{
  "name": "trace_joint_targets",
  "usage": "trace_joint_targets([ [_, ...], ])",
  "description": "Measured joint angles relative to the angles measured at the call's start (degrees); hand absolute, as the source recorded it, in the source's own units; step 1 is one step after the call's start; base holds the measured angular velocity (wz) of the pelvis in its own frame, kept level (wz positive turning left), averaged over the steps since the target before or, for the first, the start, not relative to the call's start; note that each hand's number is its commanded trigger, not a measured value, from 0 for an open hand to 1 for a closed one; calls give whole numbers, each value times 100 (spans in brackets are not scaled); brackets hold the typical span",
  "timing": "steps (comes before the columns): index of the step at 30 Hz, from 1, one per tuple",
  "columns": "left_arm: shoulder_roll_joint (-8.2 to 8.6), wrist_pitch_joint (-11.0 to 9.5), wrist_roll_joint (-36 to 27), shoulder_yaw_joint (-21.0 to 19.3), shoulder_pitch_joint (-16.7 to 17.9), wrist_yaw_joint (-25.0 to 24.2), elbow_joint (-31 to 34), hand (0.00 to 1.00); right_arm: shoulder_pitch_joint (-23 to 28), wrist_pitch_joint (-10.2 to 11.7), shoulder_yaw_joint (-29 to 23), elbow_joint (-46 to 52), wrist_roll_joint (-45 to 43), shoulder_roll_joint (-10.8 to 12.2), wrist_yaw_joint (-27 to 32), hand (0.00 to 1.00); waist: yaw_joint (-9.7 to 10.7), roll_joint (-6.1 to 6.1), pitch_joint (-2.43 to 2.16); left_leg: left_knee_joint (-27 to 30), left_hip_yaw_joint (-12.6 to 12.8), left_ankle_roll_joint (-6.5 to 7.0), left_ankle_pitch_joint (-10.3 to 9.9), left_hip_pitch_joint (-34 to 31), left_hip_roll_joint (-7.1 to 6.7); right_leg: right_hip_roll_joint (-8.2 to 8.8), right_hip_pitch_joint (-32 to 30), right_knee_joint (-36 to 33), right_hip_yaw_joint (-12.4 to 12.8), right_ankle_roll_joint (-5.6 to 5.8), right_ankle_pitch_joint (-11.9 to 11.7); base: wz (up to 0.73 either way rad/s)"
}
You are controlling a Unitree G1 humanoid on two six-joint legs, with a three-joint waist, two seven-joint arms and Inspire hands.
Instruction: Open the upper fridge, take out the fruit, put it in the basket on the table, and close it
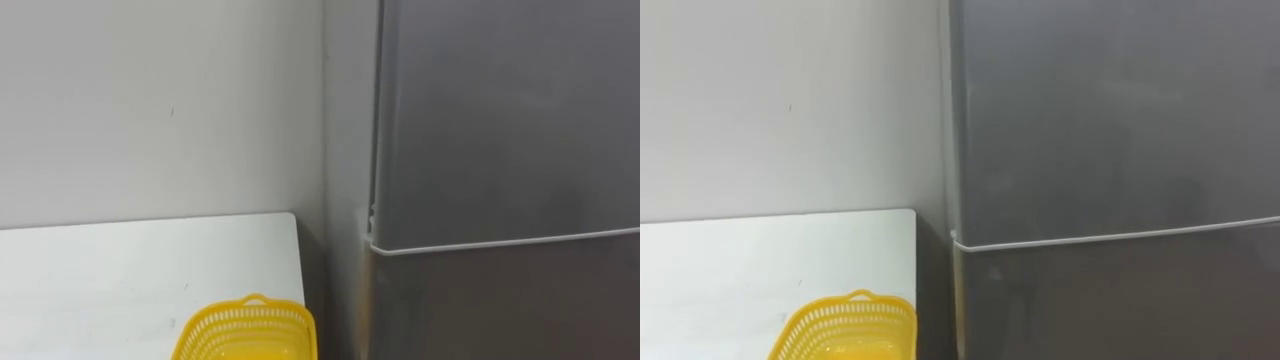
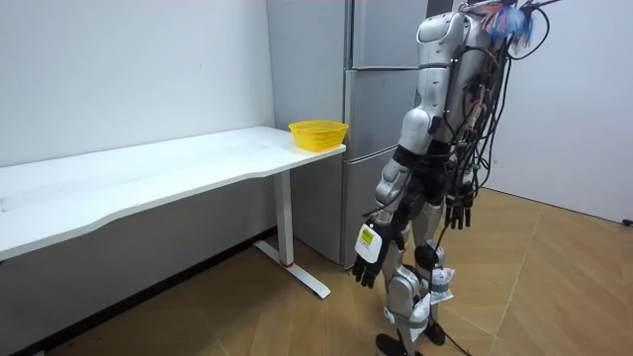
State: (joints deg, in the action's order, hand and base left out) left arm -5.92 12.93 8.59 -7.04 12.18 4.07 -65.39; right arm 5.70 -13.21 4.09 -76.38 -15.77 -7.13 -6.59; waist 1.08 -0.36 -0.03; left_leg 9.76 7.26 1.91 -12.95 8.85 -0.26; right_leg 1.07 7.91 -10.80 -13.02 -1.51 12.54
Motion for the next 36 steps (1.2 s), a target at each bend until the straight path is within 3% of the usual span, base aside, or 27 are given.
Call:
trace_joint_targets([
  [1, -3, -4, -157, -78, 0, 99, 19, 0, -19, 2, -5, 2, -3, 0, 27, 0, -8, 0, -1, 7, 0, 0, 1, -15, 0, 1, -11, -1, -3, 0, 0, 4],
  [4, -3, -36, -1046, -849, -32, 562, 373, 0, -74, 9, -233, 4, 54, -43, 78, 0, -109, -14, -2, 20, -72, 2, 2, -40, -17, 17, -13, 4, -66, 1, 0, 10],
  [6, -8, -322, -1614, -1325, -153, 1069, 702, 0, -83, 29, -442, 0, 113, -119, 147, 0, -256, -14, -1, 14, -133, 9, 6, -43, -39, 41, 3, 6, -129, 9, 5, 10],
  [12, -8, -681, -2926, -1726, -146, 2234, 2046, 0, -84, 285, -601, 120, 230, -190, 292, 0, -374, 32, -29, -14, -143, 13, 7, -42, -44, 40, 1, 8, -134, 14, 4, 1],
  [20, -6, -1537, -3120, -1778, -113, 3592, 3707, 0, -21, 639, -657, 138, 427, -230, 362, 0, -521, 78, -55, -28, -180, 12, 7, -58, -49, 35, -26, -4, -137, 15, 4, 0],
  [23, -5, -1617, -3369, -1828, -102, 4021, 4375, 0, 17, 723, -658, 185, 427, -230, 397, 0, -593, 74, -62, -19, -179, 12, 7, -91, -48, 42, -118, -85, -129, 14, 5, -2],
  [26, -28, -1827, -3382, -2078, -141, 4345, 5047, 0, 71, 780, -664, 364, 397, -233, 416, 0, -616, 73, -67, -12, -199, 14, 8, -130, -54, 45, -132, -83, -132, 14, 5, 0],
  [30, -195, -2030, -3270, -2407, -175, 4797, 6145, 0, 100, 925, -662, 335, 403, -243, 460, 0, -629, 79, -66, 0, -206, 14, 8, -81, -56, 44, -106, -69, -124, 14, 5, 0],
  [36, -493, -2124, -3018, -2546, -184, 4777, 7861, 0, 127, 958, -722, 282, 393, -248, 442, 0, -576, 120, -56, 43, -258, 14, 7, -71, -62, 37, -37, -7, -123, 14, 4, 2],
])
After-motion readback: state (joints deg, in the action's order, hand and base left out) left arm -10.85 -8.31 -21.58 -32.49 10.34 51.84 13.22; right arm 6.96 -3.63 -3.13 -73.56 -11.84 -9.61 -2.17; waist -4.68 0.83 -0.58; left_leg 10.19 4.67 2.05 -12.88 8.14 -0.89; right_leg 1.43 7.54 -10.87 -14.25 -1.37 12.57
